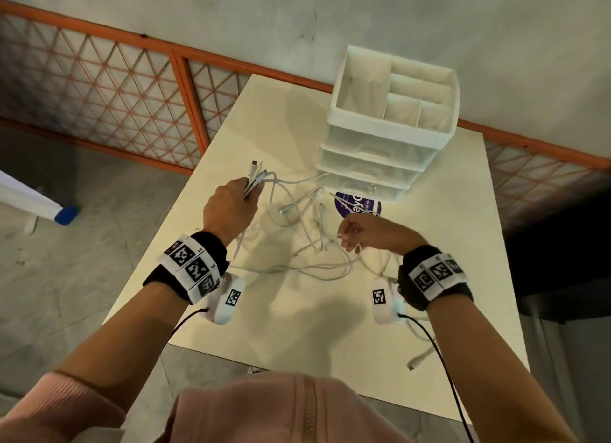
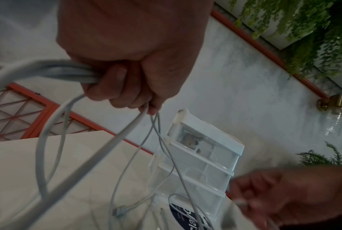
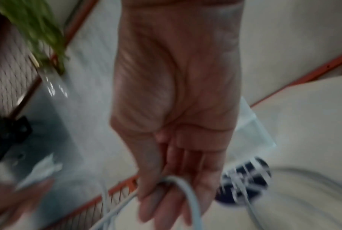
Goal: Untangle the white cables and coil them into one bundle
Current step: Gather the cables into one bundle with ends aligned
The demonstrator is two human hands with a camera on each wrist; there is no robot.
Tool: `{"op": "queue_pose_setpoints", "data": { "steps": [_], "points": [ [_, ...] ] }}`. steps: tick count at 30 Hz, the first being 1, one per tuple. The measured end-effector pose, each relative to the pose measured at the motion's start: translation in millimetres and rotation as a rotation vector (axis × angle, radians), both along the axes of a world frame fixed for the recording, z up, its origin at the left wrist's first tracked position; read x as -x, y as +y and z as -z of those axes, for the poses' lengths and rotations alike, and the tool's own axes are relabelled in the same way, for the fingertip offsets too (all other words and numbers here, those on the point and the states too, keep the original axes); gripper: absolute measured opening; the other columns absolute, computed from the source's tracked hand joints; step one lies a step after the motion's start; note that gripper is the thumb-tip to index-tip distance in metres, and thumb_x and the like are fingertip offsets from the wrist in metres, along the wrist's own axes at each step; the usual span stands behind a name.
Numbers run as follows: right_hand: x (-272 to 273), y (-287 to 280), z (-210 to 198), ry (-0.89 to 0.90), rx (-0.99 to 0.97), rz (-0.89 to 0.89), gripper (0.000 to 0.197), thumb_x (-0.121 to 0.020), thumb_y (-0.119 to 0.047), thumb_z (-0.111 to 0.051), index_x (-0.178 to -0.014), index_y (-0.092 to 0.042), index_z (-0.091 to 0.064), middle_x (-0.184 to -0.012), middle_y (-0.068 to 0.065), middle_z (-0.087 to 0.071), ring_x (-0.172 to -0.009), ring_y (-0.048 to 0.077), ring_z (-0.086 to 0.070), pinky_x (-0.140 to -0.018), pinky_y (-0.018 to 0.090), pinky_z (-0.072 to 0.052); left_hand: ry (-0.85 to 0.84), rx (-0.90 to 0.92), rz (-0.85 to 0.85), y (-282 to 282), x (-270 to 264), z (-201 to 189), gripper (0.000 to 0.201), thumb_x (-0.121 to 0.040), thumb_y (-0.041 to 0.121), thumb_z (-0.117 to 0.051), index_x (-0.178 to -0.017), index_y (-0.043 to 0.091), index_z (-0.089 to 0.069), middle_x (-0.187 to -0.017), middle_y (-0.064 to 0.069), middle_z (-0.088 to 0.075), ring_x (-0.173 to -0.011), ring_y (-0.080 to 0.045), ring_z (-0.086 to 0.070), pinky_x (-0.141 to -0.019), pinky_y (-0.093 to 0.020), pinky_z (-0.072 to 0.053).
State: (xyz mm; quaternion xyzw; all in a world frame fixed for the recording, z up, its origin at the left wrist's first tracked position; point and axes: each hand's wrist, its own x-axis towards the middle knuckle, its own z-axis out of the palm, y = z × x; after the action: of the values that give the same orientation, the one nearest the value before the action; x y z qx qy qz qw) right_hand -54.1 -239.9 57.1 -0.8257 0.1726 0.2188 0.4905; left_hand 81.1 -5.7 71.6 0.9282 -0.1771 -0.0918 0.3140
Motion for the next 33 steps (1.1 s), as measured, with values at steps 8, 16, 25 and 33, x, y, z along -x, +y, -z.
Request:
{"op": "queue_pose_setpoints", "data": {
  "steps": [8,16,25,33],
  "points": [
    [7.6,5.3,-91.7,-0.346,-0.335,0.139,0.011,-0.089,0.001,-0.057,-0.093,-0.009,-0.053,-0.078,0.005,-0.072,-0.069,0.016,-0.068,-0.066,0.023,-0.055,0.322,0.440,0.076,-21.7,22.2,-27.7,0.084,-0.084,0.038,-0.065,-0.141,0.008,-0.011,-0.066,0.003,-0.040,-0.059,-0.010,-0.040,-0.059,-0.024,-0.037],
    [4.0,37.2,-88.3,-0.388,-0.275,0.104,0.013,-0.089,-0.001,-0.060,-0.097,-0.007,-0.051,-0.084,0.012,-0.069,-0.069,0.014,-0.069,-0.072,0.026,-0.056,0.504,0.708,0.298,-47.4,50.9,-44.9,0.032,-0.092,0.048,-0.048,-0.089,0.016,-0.040,-0.058,0.012,-0.029,-0.049,-0.003,-0.029,-0.053,-0.021,-0.033],
    [1.7,56.3,-68.2,-0.355,-0.161,0.091,0.055,-0.071,-0.019,-0.082,-0.115,-0.008,-0.051,-0.088,0.010,-0.063,-0.069,0.025,-0.058,-0.061,0.034,-0.049,0.597,0.797,0.403,-59.7,63.3,-65.1,0.035,-0.097,0.046,-0.035,-0.076,0.020,-0.045,-0.071,-0.006,-0.046,-0.069,-0.030,-0.055,-0.063,-0.047,-0.053],
    [-4.2,56.6,-50.9,-0.291,0.072,-0.039,0.022,-0.074,-0.032,-0.079,-0.086,-0.015,-0.071,-0.093,0.002,-0.055,-0.086,0.014,-0.052,-0.085,0.025,-0.045,0.615,1.029,0.526,-54.4,62.8,-95.0,0.036,-0.102,0.035,-0.021,-0.072,0.017,-0.034,-0.057,0.009,-0.031,-0.045,-0.006,-0.026,-0.045,-0.018,-0.029]
  ]
}}
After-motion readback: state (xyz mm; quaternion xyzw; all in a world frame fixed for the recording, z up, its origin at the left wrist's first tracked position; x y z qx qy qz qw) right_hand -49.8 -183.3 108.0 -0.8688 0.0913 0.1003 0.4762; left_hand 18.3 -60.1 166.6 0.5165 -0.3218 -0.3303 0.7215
